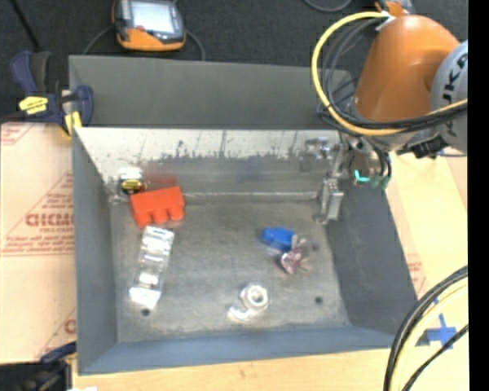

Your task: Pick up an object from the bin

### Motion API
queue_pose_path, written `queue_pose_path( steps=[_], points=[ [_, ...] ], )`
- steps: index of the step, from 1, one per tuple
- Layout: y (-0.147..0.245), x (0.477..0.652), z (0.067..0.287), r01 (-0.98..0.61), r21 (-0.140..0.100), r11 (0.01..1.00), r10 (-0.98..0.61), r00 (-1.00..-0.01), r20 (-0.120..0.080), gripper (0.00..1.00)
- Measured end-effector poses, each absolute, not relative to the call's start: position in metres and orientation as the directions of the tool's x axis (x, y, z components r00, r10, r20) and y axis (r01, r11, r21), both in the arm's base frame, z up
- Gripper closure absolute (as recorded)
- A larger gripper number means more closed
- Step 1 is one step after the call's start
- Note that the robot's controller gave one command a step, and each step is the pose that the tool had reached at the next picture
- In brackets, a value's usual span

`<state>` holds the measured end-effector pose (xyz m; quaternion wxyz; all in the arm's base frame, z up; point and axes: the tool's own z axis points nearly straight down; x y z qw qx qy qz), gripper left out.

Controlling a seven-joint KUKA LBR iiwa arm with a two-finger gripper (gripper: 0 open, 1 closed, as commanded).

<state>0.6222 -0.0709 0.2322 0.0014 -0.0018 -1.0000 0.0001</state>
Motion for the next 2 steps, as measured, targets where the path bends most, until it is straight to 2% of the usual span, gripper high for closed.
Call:
queue_pose_path(
  steps=[1, 2],
  points=[
    [-0.0668, 0.6181, 0.0793, 0.010, -0.001, 1.000, 0.010, -1.000, 0.003, 0.00],
    [-0.0670, 0.6211, 0.0852, 0.009, -0.002, 1.000, 0.009, -1.000, -0.007, 1.00]
  ],
)
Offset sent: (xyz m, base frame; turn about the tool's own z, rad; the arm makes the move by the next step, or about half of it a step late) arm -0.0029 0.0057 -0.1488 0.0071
